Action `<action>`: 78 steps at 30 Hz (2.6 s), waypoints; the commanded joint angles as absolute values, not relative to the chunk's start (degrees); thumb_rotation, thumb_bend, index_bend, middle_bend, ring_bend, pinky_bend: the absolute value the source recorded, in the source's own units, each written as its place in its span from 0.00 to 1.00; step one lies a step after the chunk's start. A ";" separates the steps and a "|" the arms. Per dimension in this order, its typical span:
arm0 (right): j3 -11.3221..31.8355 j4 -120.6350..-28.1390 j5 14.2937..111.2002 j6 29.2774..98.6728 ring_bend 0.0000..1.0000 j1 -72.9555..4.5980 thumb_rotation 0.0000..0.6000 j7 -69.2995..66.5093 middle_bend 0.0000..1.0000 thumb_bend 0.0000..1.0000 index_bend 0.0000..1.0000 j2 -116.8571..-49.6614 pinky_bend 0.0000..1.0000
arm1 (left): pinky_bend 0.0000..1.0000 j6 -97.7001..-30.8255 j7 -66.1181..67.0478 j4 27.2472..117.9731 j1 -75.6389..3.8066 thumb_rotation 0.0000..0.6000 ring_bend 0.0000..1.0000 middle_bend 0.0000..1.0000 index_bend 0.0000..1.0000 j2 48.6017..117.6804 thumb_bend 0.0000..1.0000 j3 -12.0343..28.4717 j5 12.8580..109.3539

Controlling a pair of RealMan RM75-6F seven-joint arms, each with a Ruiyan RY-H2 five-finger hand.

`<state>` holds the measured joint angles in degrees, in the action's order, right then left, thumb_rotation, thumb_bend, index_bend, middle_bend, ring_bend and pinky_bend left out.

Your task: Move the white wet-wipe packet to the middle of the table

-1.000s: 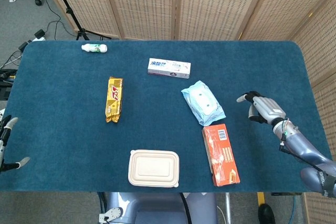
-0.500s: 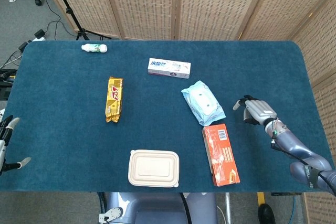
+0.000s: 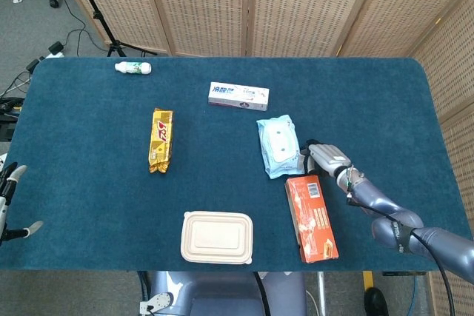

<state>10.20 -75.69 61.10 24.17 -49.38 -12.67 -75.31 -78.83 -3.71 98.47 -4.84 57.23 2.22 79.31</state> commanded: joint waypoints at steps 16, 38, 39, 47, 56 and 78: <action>9.25 -74.25 52.16 25.40 0.07 -55.60 1.00 -4.91 0.22 1.00 0.33 -80.69 0.13 | 0.00 -78.49 -5.05 97.95 -4.97 1.00 0.00 0.00 0.00 56.91 0.00 2.36 79.08; 9.85 -76.82 47.77 28.34 0.07 -59.59 1.00 -1.56 0.23 1.00 0.32 -83.98 0.13 | 0.00 -77.98 -5.22 97.81 -5.26 1.00 0.00 0.00 0.00 56.85 0.00 2.35 78.97; 9.85 -76.65 47.41 28.36 0.07 -59.82 1.00 -1.43 0.23 1.00 0.32 -84.35 0.13 | 0.00 -77.99 -5.21 97.82 -5.26 1.00 0.00 0.00 0.00 56.84 0.00 2.33 79.03; 10.30 -75.97 44.78 29.08 0.07 -61.54 1.00 -0.58 0.23 1.00 0.32 -86.88 0.13 | 0.00 -77.90 -5.45 97.68 -5.30 1.00 0.00 0.00 0.00 56.82 0.00 2.42 78.77; 11.24 -74.50 41.25 29.82 0.07 -63.76 1.00 0.39 0.23 1.00 0.33 -89.17 0.13 | 0.00 -77.89 -5.92 97.57 -5.27 1.00 0.00 0.00 0.00 56.66 0.00 2.46 78.70; 13.68 -68.87 38.99 30.86 0.07 -65.19 1.00 -0.62 0.23 1.00 0.32 -95.45 0.13 | 0.00 -78.25 -7.45 97.42 -4.95 1.00 0.00 0.00 0.00 56.15 0.00 2.67 78.49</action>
